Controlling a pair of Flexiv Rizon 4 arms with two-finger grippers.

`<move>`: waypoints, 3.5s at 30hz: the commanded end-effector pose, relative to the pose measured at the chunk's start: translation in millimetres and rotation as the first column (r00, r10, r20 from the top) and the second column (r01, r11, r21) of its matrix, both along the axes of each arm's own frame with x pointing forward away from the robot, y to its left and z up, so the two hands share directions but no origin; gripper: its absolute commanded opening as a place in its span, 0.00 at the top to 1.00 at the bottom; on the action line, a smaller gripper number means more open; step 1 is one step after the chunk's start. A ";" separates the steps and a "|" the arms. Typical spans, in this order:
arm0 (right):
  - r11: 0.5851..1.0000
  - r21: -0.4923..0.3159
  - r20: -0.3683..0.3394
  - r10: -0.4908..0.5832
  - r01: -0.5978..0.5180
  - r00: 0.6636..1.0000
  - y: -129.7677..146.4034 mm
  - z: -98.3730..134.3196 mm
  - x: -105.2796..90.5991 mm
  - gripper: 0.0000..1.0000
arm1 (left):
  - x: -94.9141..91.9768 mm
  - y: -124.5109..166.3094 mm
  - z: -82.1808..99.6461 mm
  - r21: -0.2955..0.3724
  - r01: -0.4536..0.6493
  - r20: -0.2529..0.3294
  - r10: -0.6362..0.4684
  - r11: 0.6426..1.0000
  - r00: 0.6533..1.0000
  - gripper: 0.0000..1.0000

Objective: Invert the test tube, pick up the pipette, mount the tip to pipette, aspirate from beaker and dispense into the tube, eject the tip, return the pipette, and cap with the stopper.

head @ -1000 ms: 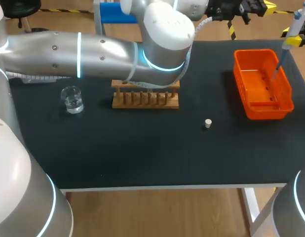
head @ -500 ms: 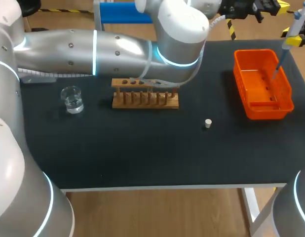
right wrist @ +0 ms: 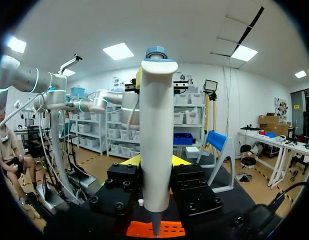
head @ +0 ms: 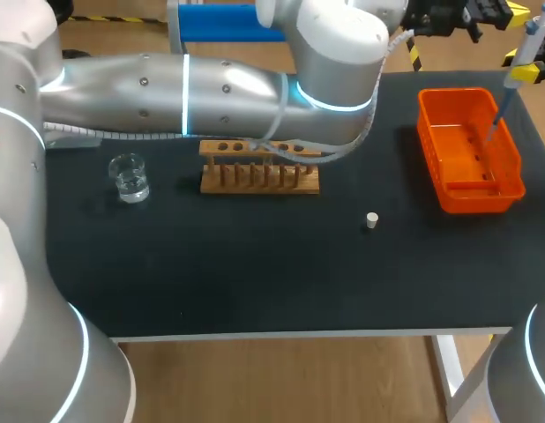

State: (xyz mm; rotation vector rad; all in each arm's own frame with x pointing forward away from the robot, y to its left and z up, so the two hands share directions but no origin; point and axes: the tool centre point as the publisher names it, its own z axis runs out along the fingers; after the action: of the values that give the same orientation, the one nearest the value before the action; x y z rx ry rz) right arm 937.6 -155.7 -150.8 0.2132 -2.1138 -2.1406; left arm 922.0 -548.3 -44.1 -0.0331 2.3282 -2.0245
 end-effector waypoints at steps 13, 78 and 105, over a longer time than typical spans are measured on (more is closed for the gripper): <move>1.000 -0.002 0.000 0.005 -0.005 1.000 -1.7 0.4 1.6 1.00 | 9.4 -18.0 -8.7 -0.044 0.005 0.002 -0.005 0.999 1.000 1.00; 1.000 -0.002 0.000 0.005 -0.005 1.000 -1.7 0.4 1.6 1.00 | 20.3 -27.2 -28.6 -0.002 -0.026 -0.033 0.026 1.000 0.999 1.00; 1.000 -0.002 0.000 0.005 -0.005 1.000 -1.7 0.4 1.6 1.00 | 20.0 -25.6 -41.6 0.008 -0.029 -0.056 0.029 1.000 0.998 1.00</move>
State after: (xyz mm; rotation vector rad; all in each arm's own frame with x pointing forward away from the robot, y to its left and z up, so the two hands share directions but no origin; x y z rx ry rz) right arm 936.3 -156.9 -159.9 0.2098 -2.1156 -2.1414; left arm 943.3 -572.2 -74.9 -0.1206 2.3539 -2.0306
